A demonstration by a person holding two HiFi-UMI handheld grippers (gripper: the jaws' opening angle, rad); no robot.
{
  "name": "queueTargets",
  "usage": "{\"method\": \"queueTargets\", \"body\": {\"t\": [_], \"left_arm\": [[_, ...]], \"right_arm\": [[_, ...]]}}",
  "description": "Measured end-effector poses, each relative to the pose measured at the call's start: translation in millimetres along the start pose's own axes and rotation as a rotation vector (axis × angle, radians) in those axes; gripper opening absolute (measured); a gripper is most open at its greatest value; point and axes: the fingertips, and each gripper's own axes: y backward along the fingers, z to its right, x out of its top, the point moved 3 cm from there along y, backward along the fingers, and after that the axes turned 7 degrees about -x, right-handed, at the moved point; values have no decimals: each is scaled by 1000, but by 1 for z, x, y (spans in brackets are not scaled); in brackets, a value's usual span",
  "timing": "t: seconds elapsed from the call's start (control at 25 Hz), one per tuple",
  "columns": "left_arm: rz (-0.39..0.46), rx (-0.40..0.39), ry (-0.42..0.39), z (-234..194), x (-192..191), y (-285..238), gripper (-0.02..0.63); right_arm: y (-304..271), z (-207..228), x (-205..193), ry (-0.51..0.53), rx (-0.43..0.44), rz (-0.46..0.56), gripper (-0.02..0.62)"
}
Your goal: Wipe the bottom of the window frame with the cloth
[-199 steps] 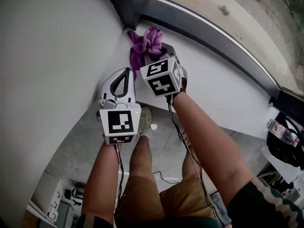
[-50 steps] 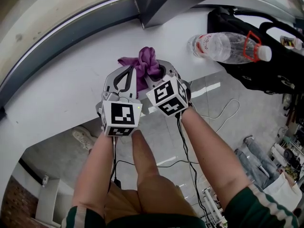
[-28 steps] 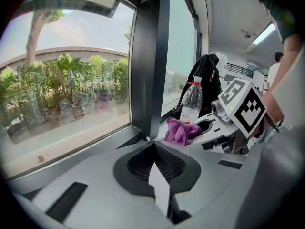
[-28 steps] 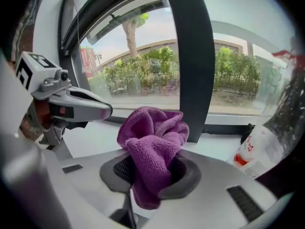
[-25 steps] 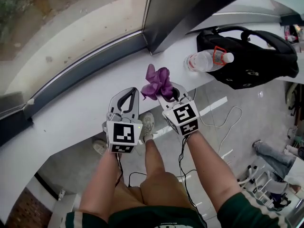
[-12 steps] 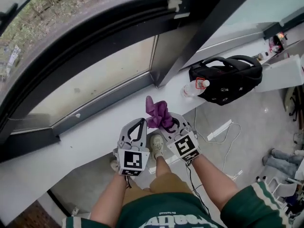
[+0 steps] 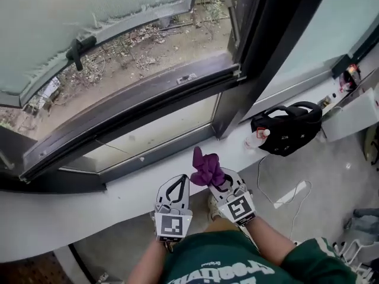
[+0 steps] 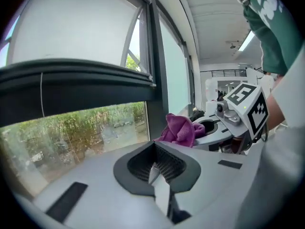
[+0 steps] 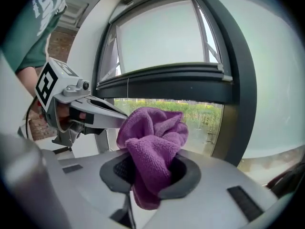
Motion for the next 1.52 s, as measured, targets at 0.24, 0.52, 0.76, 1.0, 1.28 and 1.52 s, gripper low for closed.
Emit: {"method": "queueTargets", "body": {"t": [0.24,0.52,0.76,1.0,1.28,1.52], "left_arm": [[75,48,-12,-23,41,54,8],[140,77,-62,-28,66,105,9],[196,127,-59,-44,77,137,9],[245,185,-50,-63,85,166,9],[240,190,-82,-67,85,183,9],[258,200,-83,-64,88,191,9]], "right_arm": [[14,-34,68,94,61,131,107],[37,-75,121,134,133,215,107],[48,-100,152,128,149,247,107],[41,-116,175,114,155,290,107],[40,-125,176,66,145,280,107],[42,-127,182,89,153,283,106]]}}
